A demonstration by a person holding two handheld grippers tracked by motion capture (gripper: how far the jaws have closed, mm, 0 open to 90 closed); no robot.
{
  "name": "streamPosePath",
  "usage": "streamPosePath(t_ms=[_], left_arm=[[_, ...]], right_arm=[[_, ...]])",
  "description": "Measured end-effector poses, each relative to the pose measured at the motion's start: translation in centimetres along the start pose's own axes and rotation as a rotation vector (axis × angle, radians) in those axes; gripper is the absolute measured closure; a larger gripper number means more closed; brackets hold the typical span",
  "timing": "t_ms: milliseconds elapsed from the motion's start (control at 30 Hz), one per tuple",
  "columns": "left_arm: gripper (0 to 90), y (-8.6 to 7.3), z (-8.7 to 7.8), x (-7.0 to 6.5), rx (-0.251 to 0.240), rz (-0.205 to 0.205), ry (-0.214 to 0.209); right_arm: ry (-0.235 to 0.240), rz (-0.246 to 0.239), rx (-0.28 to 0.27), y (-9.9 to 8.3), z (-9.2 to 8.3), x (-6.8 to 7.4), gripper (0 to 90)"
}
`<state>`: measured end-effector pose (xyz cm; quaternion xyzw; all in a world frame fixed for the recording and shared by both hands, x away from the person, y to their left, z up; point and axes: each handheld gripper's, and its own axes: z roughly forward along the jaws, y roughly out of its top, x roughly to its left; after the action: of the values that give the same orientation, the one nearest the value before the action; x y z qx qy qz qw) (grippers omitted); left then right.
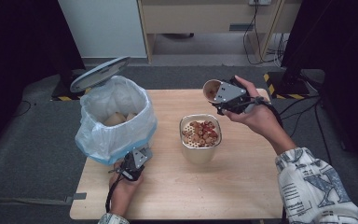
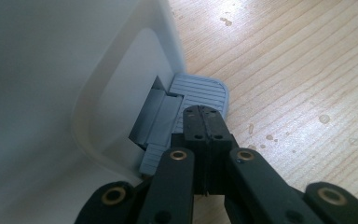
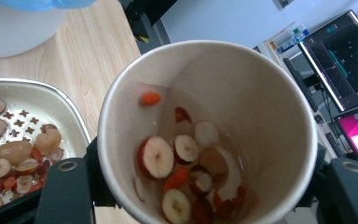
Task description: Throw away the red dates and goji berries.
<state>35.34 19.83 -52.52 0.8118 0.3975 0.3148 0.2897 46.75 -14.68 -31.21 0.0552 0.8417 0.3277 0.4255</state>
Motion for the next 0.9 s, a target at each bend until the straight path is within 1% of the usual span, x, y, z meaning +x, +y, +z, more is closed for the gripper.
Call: streamPosePath(t_ms=[67,133,233,433,567,600,833,867,900], left_arm=[[89.4,0.0,0.0,0.0,0.000,-0.002,0.000],[89.4,0.0,0.0,0.0,0.000,-0.001,0.000],[89.4,0.0,0.0,0.0,-0.001,-0.001,0.000],[89.4,0.0,0.0,0.0,0.000,-0.002,0.000],[89.4,0.0,0.0,0.0,0.000,0.002,0.001],[89.4,0.0,0.0,0.0,0.000,0.002,0.001],[89.4,0.0,0.0,0.1,0.003,0.004,0.000],[89.4,0.0,0.0,0.1,0.003,0.004,-0.001],[89.4,0.0,0.0,0.1,0.003,0.004,-0.001]], right_arm=[[-0.003,-0.018,-0.014,0.2,-0.2,-0.2,32.1],[-0.004,-0.022,-0.016,0.2,-0.3,-0.2,32.1],[-0.012,-0.042,-0.026,0.5,-0.4,-0.4,32.1],[-0.024,-0.066,-0.021,1.0,-0.6,-0.7,32.1],[-0.037,-0.101,-0.016,1.6,-0.7,-0.9,32.1],[-0.037,-0.101,-0.016,1.6,-0.7,-0.9,32.1],[-0.037,-0.139,-0.018,2.7,-0.8,-0.9,32.1],[-0.040,-0.152,-0.015,3.0,-0.9,-1.0,32.0],[-0.040,-0.152,-0.015,3.0,-0.9,-1.0,32.0]])
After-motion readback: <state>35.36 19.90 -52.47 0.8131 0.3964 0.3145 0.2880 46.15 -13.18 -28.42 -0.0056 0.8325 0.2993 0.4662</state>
